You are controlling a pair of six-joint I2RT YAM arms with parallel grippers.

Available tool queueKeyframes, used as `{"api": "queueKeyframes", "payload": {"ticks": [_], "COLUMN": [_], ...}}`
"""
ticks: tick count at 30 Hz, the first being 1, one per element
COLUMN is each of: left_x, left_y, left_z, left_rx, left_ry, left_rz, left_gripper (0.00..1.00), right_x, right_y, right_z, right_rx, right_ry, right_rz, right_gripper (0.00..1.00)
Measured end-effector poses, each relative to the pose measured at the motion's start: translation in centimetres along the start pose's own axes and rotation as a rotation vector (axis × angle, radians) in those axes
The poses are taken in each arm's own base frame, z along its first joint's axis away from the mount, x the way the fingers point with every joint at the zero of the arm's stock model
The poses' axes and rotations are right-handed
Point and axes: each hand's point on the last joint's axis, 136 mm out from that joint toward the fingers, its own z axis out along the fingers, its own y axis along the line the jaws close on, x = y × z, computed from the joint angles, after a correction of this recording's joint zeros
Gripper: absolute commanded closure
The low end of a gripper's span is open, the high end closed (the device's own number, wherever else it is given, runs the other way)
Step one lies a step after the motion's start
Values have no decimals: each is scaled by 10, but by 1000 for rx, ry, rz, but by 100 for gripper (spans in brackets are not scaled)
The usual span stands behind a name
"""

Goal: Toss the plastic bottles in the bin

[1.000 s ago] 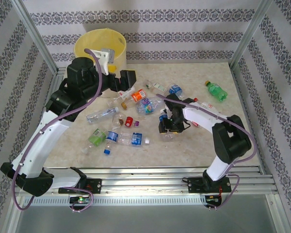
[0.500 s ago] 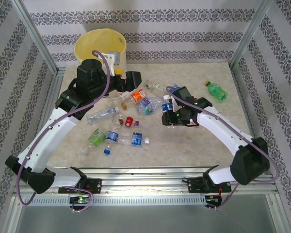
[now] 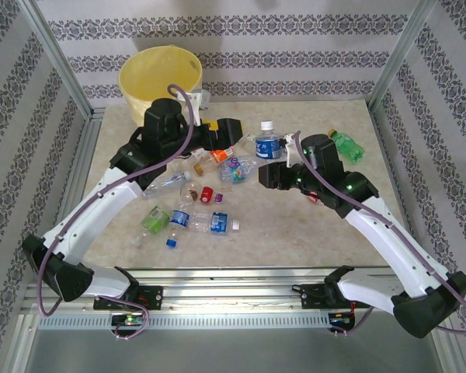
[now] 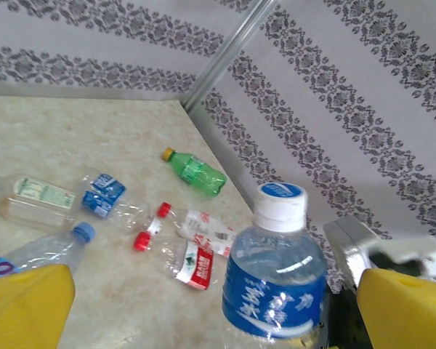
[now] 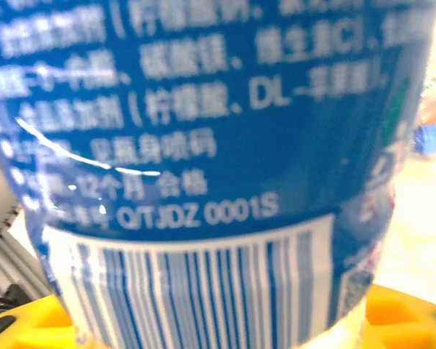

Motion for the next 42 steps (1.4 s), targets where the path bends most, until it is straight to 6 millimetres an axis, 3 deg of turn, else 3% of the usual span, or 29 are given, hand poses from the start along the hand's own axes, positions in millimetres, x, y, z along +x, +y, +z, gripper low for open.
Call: {"api": "queueKeyframes", "payload": {"ticks": [10,17,22,31,39,42], "left_x": [23,19,17,19,23,24], "left_y": [-5,-13,-14,-19,-23,-23], "left_z": [35,43,45,49,48,47], "left_rx": [43,64,67,86,102,99], "left_ry": [79,81,81,108,135,140], "left_rz": [-45,-47,-50,-50,-33,-29], "left_gripper": [0,7,22,40,74,82], "right_x": [9,12,13,16,22,23], "right_y": [29,40,43,44,41,41], "right_z": [3,4,5,6,12,13], "right_rx": [-110,-145,-155,-161,-160,-158], "right_ry": [4,13,19,28,54,60], "right_rz": [-46,-63,-67,-67,-62,-60], "right_gripper": [54,55,55,55,56,55]}}
